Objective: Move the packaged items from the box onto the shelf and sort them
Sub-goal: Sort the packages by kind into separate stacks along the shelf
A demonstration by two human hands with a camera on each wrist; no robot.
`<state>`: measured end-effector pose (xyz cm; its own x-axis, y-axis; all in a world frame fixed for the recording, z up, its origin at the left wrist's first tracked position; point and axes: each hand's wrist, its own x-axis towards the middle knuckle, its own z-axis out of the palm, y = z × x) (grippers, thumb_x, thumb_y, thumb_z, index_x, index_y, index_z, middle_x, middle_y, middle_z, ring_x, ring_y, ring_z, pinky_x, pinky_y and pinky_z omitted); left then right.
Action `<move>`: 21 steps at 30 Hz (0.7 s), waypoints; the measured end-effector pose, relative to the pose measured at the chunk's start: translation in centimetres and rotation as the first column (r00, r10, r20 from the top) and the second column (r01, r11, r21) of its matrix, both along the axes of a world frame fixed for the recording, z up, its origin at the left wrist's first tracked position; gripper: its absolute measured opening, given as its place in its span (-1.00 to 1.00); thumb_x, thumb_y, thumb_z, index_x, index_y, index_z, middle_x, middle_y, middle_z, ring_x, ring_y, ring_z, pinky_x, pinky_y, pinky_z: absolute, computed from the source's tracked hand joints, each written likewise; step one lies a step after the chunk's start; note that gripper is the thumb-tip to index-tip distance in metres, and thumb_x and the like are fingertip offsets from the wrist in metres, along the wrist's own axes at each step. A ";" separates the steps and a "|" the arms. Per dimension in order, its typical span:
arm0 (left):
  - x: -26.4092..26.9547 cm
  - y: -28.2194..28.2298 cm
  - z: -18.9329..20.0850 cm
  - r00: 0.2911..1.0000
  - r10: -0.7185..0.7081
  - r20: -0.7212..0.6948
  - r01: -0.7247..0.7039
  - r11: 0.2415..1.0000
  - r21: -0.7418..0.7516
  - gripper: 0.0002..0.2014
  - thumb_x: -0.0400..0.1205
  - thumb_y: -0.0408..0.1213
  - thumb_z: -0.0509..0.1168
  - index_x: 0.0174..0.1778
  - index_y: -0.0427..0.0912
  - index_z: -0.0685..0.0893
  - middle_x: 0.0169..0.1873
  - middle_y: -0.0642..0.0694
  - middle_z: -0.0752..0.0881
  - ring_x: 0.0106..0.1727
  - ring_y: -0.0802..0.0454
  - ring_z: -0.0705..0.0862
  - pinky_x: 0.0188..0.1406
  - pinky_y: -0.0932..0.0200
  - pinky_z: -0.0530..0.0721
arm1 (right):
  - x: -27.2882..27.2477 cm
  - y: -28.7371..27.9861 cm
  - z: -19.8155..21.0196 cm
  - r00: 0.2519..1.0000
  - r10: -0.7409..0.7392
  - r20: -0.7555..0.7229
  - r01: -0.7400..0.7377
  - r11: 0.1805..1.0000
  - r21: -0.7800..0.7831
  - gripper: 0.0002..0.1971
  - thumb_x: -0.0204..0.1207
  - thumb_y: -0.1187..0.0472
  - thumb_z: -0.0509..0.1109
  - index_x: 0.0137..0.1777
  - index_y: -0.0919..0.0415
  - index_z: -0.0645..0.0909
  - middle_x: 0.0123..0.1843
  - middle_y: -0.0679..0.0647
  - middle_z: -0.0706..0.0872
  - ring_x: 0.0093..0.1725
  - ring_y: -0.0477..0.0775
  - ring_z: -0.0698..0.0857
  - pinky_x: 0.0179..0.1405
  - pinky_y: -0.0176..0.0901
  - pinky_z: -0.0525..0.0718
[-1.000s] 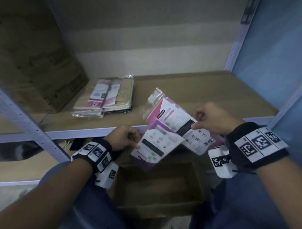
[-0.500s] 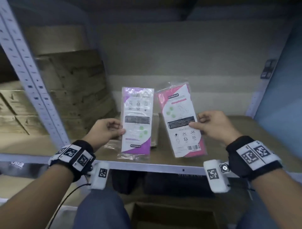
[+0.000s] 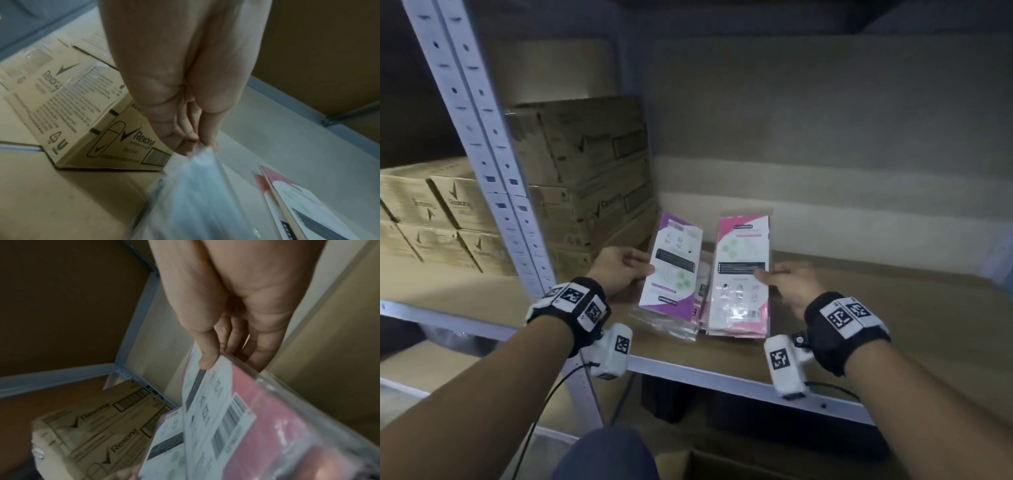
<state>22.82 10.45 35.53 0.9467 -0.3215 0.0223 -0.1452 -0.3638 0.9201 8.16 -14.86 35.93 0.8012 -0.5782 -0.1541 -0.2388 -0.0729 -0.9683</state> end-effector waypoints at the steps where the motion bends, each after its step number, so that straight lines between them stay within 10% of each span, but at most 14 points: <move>1: 0.5 -0.3 -0.4 1.000 0.014 -0.010 -0.014 1.000 0.017 -0.81 0.46 -0.48 0.49 -0.02 -0.33 0.72 -0.32 -0.22 0.72 -0.29 -0.08 0.71 -0.13 0.10 0.74 | 0.7 -0.2 -0.6 0.999 0.007 -0.032 -0.007 1.000 0.003 -0.75 0.42 0.30 0.51 0.05 0.35 0.61 0.09 0.25 0.77 0.09 0.26 0.74 0.20 0.17 0.66; 6: 1.9 -1.8 -1.8 0.999 0.054 -0.004 -0.053 0.993 0.102 -0.84 0.43 -0.38 0.54 -0.14 -0.22 0.72 -0.30 -0.15 0.75 -0.08 -0.19 0.77 0.08 -0.10 0.76 | 3.2 -0.5 -2.1 0.995 0.019 -0.099 -0.018 1.000 0.012 -0.77 0.49 0.22 0.47 0.00 0.40 0.63 0.01 0.22 0.76 -0.18 0.11 0.70 -0.32 -0.16 0.57; 11: 1.6 -2.9 -2.4 0.998 -0.048 0.041 0.036 0.968 0.248 -0.63 0.58 -0.11 0.40 0.25 -0.20 0.66 0.01 -0.08 0.72 0.07 -0.03 0.68 0.09 0.15 0.59 | 3.6 -0.5 -2.6 0.986 -0.006 -0.168 -0.015 0.992 -0.122 -0.77 0.57 -0.01 0.34 -0.08 0.15 0.65 0.03 0.15 0.78 0.03 0.18 0.75 0.21 0.04 0.66; 21: -0.8 0.1 -4.5 0.975 -0.139 -0.171 0.194 0.909 0.368 -0.23 0.52 0.24 0.30 0.55 -0.13 0.34 0.41 -0.10 0.53 0.29 0.00 0.55 0.30 0.11 0.51 | 0.4 0.2 -5.6 0.996 0.061 -0.062 -0.058 0.997 0.040 -0.66 0.60 0.16 0.35 0.34 0.21 0.52 0.12 0.10 0.76 -0.01 0.09 0.75 0.01 -0.09 0.65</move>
